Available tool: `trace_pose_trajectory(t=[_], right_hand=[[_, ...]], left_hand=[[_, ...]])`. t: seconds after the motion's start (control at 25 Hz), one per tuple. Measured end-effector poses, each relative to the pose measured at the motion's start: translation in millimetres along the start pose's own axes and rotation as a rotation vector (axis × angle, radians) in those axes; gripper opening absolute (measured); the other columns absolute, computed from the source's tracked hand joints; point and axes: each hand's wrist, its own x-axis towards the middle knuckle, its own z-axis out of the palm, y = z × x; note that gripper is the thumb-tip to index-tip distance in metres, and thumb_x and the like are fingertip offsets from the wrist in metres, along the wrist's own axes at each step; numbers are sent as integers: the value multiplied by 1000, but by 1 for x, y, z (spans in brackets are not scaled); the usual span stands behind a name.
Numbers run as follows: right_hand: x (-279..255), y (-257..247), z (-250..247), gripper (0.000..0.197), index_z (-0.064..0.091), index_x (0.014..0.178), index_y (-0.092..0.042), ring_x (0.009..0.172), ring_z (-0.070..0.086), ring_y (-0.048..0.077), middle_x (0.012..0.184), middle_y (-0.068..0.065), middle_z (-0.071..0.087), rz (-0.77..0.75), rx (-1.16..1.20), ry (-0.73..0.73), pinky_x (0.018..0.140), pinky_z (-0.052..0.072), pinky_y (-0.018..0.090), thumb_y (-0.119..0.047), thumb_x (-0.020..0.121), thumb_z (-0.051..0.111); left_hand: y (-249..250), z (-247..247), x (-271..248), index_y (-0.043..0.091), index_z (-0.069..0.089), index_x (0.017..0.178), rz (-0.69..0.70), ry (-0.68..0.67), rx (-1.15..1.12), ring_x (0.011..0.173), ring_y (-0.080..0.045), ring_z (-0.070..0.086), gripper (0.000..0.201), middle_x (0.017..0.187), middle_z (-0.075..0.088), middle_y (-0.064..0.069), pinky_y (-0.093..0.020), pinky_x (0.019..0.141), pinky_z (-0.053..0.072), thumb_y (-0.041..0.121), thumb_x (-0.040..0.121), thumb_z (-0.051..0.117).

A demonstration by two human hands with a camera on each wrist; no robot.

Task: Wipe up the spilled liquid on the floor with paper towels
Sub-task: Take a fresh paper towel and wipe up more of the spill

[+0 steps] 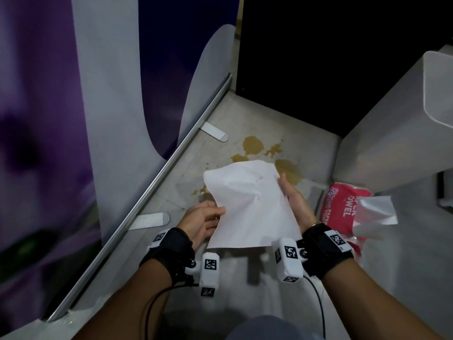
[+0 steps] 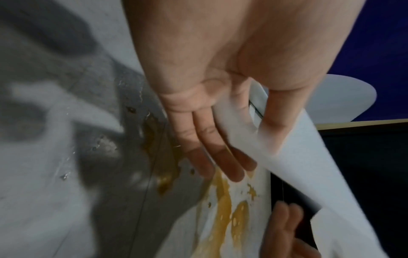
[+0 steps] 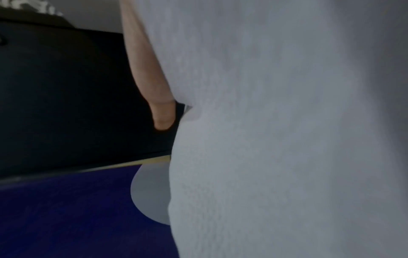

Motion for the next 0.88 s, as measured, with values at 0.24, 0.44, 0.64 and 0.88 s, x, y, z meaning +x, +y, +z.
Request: trace_pose_trajectory(t=[0.24,0.44,0.64,0.88], right_hand=[[4,-3,-22,41,57,133,-1,113,65,40,125,21,67,-76,-304,14,103,48,52,-2,92,56],[8,-2,-32,30,69,111,6,102,70,39,109,24,73,-192,-404,152,88,59,40,15,85,58],[6,-5,-34,24,74,77,1,76,69,25,80,13,76,-288,-391,231,63,59,23,19,82,58],[5,-11,-44,35,69,120,-13,93,65,29,104,9,70,-87,-152,93,87,56,45,-34,93,63]], left_hand=[[15,-15,-6,4,64,91,133,167,67,78,-26,69,9,100,71,-20,-30,67,59,-3,86,66],[19,-18,-8,-6,66,103,189,218,81,72,-23,70,20,97,70,-20,-25,64,60,-12,85,61],[27,-14,-6,-4,66,95,222,224,37,81,-30,69,20,94,71,-19,-31,68,62,-16,88,52],[34,-16,-3,-8,65,80,259,171,52,85,-26,72,25,94,75,-17,-25,64,59,-20,84,43]])
